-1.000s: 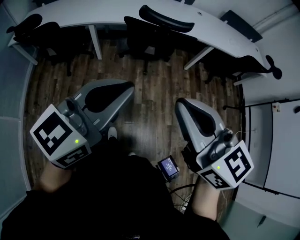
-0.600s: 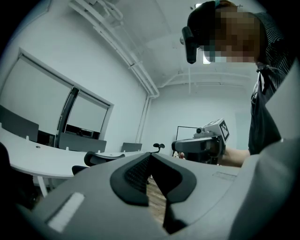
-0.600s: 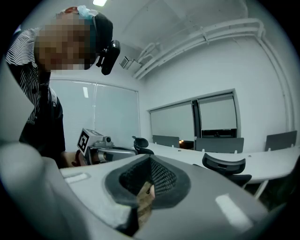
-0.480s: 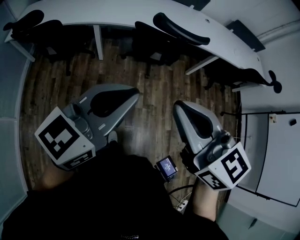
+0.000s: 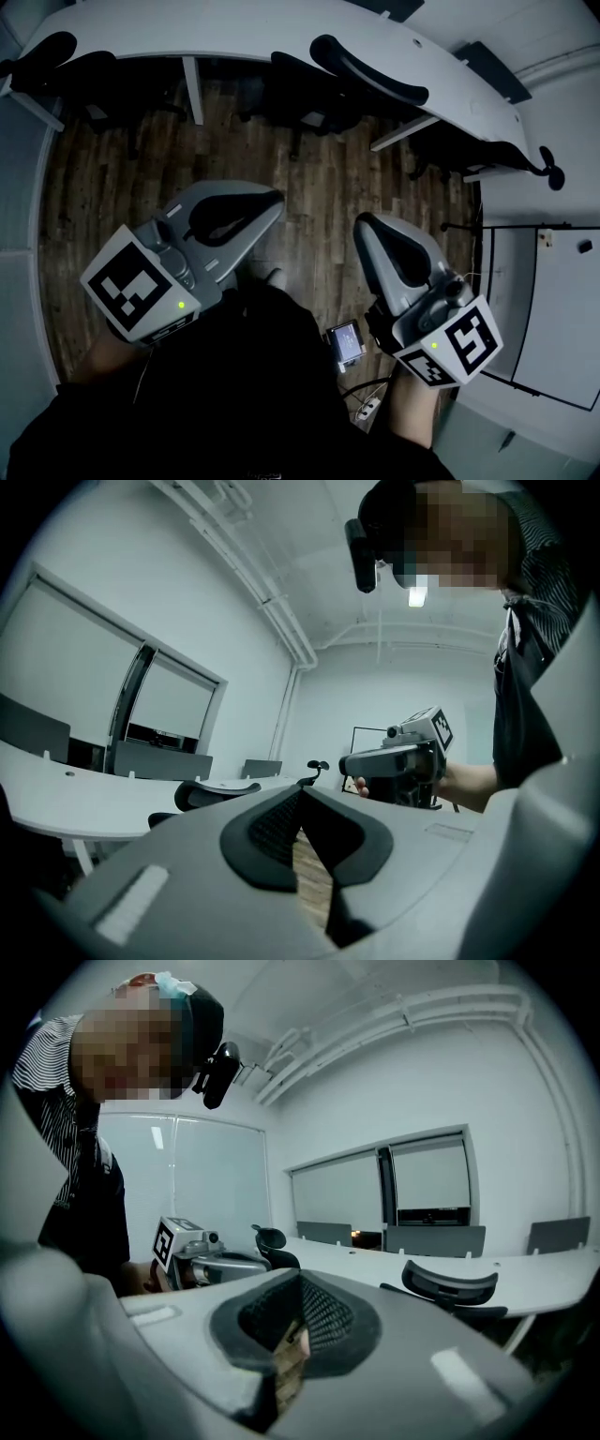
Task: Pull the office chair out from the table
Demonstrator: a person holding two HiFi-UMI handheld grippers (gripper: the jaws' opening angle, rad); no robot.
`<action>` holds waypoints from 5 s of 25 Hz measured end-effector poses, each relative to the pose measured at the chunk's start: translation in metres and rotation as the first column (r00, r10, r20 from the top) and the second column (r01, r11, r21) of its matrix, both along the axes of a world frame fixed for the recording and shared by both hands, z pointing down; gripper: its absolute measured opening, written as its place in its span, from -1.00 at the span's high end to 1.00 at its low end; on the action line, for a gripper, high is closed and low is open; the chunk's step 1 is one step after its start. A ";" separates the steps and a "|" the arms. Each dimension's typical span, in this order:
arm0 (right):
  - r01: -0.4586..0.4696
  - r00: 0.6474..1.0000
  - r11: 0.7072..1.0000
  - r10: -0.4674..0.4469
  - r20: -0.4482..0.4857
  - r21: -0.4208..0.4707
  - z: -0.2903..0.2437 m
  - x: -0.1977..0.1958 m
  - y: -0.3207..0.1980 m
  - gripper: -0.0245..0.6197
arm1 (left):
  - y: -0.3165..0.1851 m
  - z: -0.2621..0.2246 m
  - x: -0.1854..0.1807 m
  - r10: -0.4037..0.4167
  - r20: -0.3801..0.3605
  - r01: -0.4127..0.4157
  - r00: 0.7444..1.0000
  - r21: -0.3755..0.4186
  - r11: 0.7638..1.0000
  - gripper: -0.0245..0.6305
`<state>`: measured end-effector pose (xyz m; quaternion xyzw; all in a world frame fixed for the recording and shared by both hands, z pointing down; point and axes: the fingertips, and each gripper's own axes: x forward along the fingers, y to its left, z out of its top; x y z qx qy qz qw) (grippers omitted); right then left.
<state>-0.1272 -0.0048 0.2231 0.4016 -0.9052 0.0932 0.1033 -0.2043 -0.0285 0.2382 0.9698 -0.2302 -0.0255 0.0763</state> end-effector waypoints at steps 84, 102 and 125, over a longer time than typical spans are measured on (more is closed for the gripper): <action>-0.092 0.992 0.993 0.099 -0.085 0.074 0.004 0.212 -0.352 0.92 | -0.334 -0.008 0.237 0.335 0.149 -0.347 0.930 0.067 0.935 0.92; 0.112 0.983 0.994 -0.111 -0.148 0.000 0.043 0.243 -0.387 0.91 | -0.358 0.029 0.275 0.313 0.214 -0.311 0.925 -0.045 0.949 0.91; 0.324 0.874 0.931 -0.363 -0.324 -0.167 0.125 0.239 -0.371 0.15 | -0.344 0.134 0.294 0.326 0.714 -0.486 0.620 0.023 0.873 -0.24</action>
